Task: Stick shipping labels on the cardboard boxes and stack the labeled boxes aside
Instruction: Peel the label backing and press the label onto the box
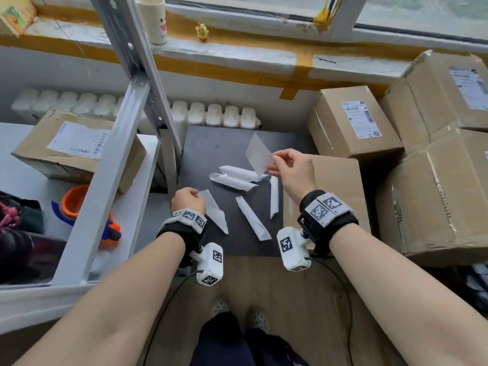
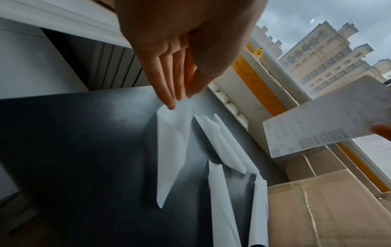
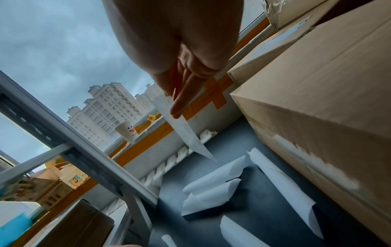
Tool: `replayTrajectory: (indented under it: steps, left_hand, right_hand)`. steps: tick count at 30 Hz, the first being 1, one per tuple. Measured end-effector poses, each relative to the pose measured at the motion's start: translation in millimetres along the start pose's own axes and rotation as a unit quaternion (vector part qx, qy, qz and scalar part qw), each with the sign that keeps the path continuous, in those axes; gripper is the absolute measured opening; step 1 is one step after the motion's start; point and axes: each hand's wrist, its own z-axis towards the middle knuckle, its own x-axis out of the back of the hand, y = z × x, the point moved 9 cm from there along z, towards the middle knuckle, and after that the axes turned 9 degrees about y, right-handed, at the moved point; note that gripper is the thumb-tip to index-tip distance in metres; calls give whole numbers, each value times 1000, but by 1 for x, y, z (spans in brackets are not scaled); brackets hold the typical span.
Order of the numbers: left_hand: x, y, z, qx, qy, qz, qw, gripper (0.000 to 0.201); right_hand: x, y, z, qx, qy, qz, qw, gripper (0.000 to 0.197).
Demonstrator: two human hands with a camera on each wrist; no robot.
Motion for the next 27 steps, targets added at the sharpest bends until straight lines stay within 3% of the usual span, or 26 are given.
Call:
replayTrajectory:
  steps: [6,10,15,22,27]
  left_hand:
    - [-2,26,-8,-26,-31,-61,997,18]
    - [-18,65,-22,16,-124,-216,968,37]
    - [-22,121,-61,21,-225,-220,949,38]
    - [-27,156,-96,-62,-222,-221,948,17]
    - [-27,172,-124,-112,-197,-199,953,13]
  right_hand:
    - [-1,0,-7,18,-8,-42,999,11]
    - [8,-14,-19,67,-15,-88,994,12]
    - [37,-25,-36,106,-3,-104,989,13]
    - [83,-23,-43,109,-4,-116,987,14]
    - [112,-8,-43,91,4,-105,990,12]
